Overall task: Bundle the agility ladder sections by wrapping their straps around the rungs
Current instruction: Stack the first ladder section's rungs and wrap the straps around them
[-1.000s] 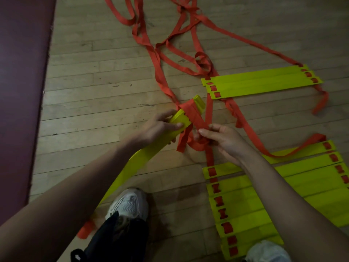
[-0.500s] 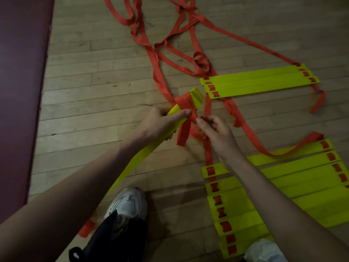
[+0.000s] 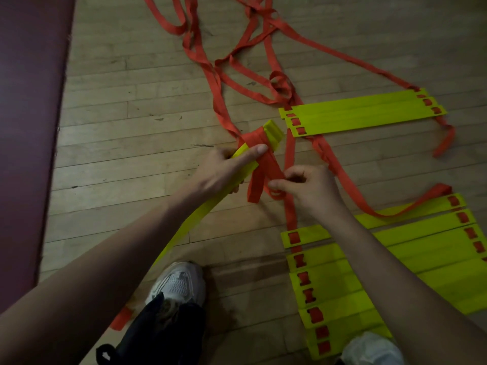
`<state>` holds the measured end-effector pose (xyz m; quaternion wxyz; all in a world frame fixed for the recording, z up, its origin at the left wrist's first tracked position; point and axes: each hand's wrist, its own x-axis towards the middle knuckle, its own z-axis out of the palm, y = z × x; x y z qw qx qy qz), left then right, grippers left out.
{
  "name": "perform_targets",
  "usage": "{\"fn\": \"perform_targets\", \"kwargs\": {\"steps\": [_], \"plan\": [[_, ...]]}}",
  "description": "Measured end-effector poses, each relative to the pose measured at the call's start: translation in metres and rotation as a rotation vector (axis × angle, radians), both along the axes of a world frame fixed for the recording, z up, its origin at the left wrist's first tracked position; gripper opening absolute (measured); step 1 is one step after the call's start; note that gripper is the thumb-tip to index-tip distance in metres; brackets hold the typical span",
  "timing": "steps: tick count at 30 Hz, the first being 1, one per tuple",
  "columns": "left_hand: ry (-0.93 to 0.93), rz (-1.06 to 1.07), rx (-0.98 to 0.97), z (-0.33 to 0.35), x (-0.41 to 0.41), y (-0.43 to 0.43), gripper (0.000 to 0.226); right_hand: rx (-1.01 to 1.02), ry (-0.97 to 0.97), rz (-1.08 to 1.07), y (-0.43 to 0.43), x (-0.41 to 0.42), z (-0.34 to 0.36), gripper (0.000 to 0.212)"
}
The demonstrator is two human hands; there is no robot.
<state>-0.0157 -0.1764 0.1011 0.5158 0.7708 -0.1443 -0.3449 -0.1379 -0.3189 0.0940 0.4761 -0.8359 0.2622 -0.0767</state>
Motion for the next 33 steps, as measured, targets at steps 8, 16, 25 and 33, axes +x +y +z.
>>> {"fn": "perform_targets", "kwargs": {"steps": [8,16,25,33], "plan": [[-0.028,-0.086,0.007,-0.003,0.0,-0.001,0.047,0.319,-0.07,-0.047,0.01,0.006,-0.004,0.022],[-0.11,-0.184,0.025,0.001,-0.003,0.0,0.032,-0.14,-0.219,-0.061,0.012,0.001,-0.008,0.017],[-0.03,-0.155,-0.069,0.009,0.003,-0.002,0.022,0.148,-0.083,0.07,0.011,-0.001,-0.013,0.015],[0.14,-0.29,-0.197,0.018,0.011,0.004,0.034,0.421,-0.149,0.054,0.018,-0.003,-0.007,0.017]]}}
